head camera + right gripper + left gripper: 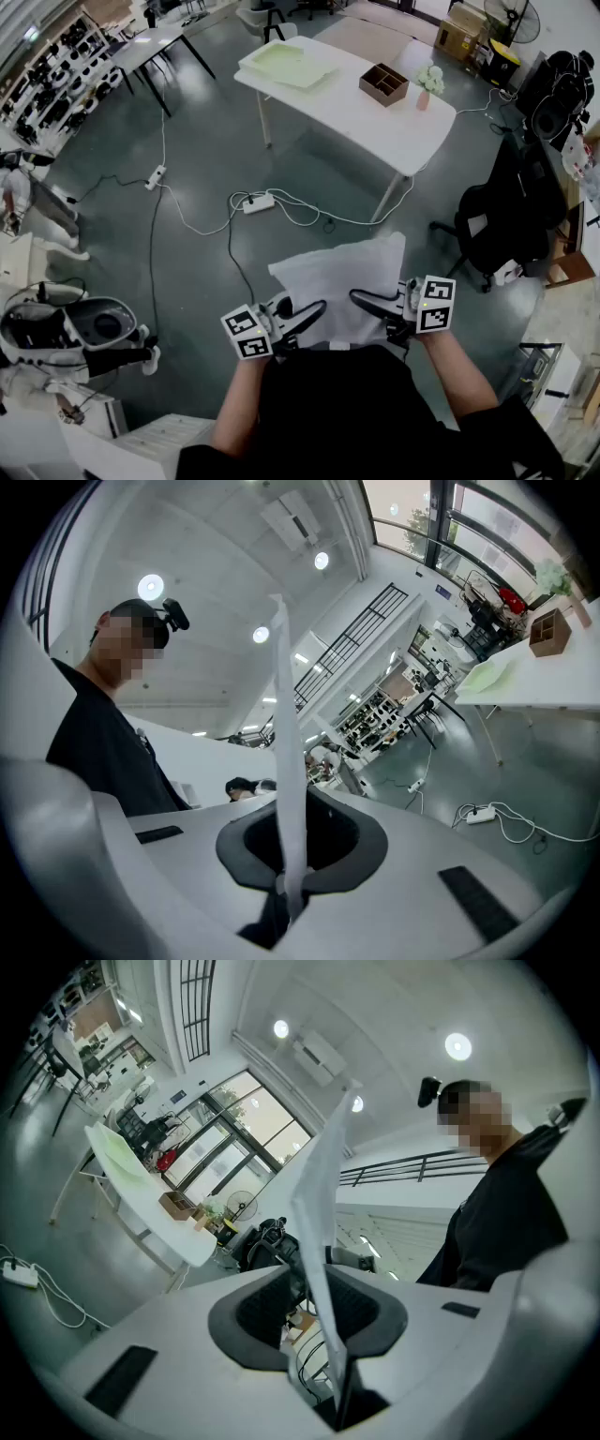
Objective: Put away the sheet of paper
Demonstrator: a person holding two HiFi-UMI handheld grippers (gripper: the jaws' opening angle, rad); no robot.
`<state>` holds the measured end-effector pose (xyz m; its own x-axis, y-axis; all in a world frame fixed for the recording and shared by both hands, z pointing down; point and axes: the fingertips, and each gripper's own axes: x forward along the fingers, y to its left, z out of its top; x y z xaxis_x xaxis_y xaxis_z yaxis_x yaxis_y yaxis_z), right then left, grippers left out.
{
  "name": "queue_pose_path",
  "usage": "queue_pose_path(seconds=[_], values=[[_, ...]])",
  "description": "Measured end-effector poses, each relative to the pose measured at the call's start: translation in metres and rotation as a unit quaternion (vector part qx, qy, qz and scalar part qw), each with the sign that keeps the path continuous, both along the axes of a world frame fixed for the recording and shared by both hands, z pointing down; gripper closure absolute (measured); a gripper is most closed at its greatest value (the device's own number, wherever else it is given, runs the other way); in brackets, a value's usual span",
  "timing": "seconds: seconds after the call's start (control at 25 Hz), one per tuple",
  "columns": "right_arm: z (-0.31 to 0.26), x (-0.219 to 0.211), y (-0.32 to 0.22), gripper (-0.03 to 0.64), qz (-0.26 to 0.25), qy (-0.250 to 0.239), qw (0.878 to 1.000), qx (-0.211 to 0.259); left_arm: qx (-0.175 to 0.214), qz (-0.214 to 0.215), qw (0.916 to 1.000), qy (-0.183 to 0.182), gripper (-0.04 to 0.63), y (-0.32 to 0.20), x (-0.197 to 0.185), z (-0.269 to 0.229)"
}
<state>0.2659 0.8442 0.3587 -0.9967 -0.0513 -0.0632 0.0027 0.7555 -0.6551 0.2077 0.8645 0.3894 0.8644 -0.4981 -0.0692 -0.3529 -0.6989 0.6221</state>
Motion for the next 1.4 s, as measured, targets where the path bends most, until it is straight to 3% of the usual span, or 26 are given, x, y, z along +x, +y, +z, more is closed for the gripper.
queue_pose_path(seconds=[0.04,0.2,0.48,0.88,1.4], values=[[0.002,0.002,0.003,0.618,-0.002,0.003,1.0,0.001,-0.003,0.005,1.0,0.008,0.523,0.003,0.003,0.0],[0.01,0.008,0.012,0.618,-0.007,0.009,1.0,0.001,-0.021,0.015,0.9995,0.016,0.584,0.011,0.013,0.002],[0.029,0.026,0.018,0.618,-0.009,0.013,1.0,-0.01,-0.027,0.03,0.9992,-0.004,0.591,0.026,0.032,0.011],[0.053,0.022,0.024,0.618,-0.066,0.012,0.997,-0.028,-0.054,0.017,0.9977,-0.036,0.591,0.027,0.027,0.033],[0.086,-0.032,-0.052,0.618,-0.051,0.058,0.994,-0.074,-0.066,0.018,0.9977,0.004,0.591,-0.04,-0.026,0.055]])
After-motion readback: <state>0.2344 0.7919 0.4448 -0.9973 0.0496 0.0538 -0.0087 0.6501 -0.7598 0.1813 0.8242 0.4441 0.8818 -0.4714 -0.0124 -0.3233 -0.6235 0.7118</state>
